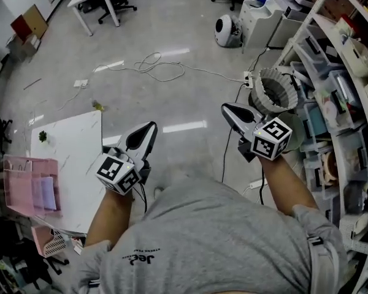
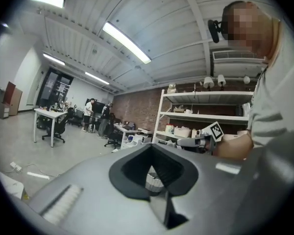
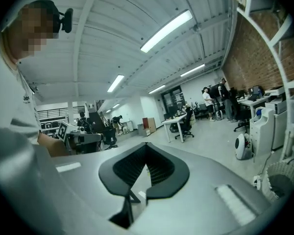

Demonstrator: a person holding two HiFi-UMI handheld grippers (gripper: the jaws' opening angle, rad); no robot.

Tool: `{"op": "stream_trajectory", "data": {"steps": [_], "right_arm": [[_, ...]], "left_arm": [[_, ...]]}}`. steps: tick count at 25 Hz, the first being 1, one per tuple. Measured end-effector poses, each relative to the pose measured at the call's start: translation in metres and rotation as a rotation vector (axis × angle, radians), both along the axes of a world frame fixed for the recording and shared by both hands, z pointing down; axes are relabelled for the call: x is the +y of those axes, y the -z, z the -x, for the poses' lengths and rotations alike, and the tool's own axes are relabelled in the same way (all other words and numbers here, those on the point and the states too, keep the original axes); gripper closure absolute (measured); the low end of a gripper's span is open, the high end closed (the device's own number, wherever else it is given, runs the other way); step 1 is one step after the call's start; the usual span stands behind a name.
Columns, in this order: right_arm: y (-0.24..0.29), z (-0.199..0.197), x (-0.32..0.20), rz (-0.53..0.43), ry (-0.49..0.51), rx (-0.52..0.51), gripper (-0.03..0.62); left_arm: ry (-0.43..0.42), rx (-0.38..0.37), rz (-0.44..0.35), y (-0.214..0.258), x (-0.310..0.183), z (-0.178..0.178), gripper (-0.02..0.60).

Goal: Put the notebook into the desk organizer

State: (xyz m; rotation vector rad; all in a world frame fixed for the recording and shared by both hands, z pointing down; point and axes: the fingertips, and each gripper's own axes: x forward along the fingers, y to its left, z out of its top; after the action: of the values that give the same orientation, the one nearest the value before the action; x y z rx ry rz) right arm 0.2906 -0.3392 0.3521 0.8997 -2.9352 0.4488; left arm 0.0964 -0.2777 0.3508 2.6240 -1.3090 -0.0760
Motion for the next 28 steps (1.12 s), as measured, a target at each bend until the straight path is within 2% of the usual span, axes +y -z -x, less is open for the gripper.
{"op": "stream_trajectory", "data": {"steps": [5, 13, 18, 22, 28], "right_arm": [[-0.004, 0.006, 0.009, 0.007, -0.075, -0.009, 0.592], [-0.004, 0.036, 0.009, -0.004, -0.029, 0.006, 0.592], [0.0, 0.057, 0.003, -0.014, 0.012, 0.022, 0.592], [0.0, 0.063, 0.001, -0.027, 0.027, 0.034, 0.592], [0.001, 0.06, -0.001, -0.031, 0.035, 0.049, 0.592]], "left_arm": [[-0.037, -0.013, 0.002, 0.003, 0.0, 0.011, 0.523], [0.006, 0.004, -0.012, 0.006, 0.002, 0.032, 0.525], [0.072, 0.005, 0.017, 0.008, 0.006, 0.052, 0.525], [0.063, 0.009, -0.019, 0.005, 0.01, 0.056, 0.523], [0.065, 0.009, -0.026, 0.007, 0.008, 0.053, 0.524]]}}
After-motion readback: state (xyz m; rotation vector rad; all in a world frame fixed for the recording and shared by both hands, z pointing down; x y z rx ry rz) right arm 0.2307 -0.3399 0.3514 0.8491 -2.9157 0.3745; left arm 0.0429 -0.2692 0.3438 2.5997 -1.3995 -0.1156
